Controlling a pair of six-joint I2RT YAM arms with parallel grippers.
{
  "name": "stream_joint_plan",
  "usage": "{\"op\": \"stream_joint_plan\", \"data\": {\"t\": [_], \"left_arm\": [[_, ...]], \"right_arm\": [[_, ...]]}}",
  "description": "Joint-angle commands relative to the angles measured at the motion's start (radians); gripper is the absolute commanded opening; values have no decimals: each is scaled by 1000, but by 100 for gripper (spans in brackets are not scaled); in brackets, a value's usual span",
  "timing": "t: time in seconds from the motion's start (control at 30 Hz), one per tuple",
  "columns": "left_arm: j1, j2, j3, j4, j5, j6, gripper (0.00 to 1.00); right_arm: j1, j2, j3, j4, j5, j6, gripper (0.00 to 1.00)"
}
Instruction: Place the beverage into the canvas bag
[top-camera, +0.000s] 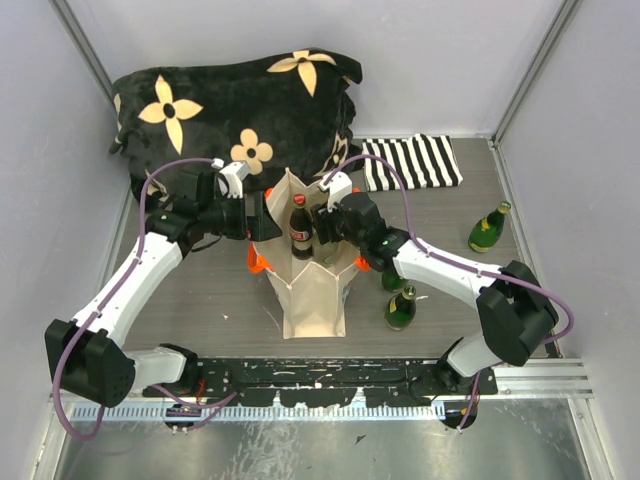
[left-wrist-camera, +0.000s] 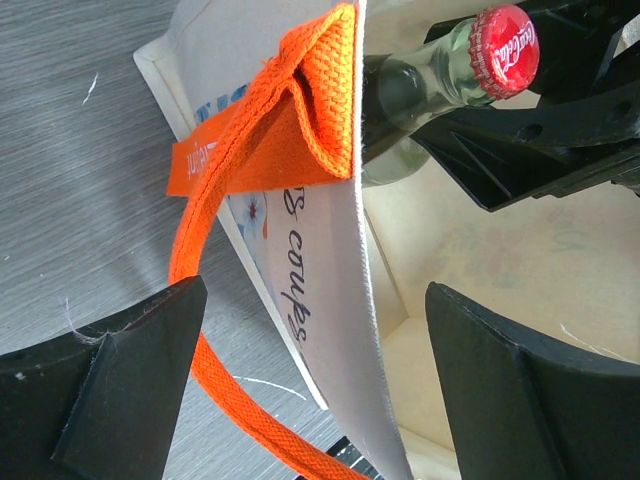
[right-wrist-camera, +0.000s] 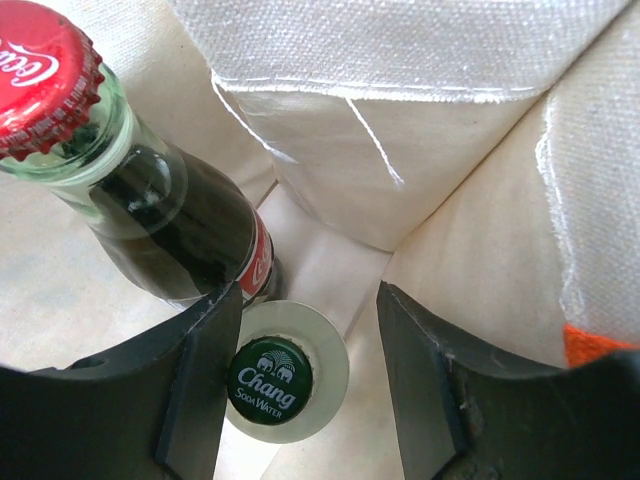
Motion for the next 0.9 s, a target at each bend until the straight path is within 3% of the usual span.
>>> {"op": "stream_joint_plan", "data": {"t": [0.0, 0.53, 0.63, 0.87], "left_arm": [[-4, 4, 35, 31, 20, 1, 98], [-4, 7, 27, 31, 19, 18, 98], [-5, 1, 18, 31, 20, 21, 98], [-10, -23, 2, 32, 22, 32, 98]], "right_arm": [[-3, -56, 43, 3, 30, -20, 62], [-29, -163, 258, -74, 97, -11, 69], [-118, -109, 425, -253, 146, 35, 69], [-465, 158, 931, -879, 149, 133, 65]]}}
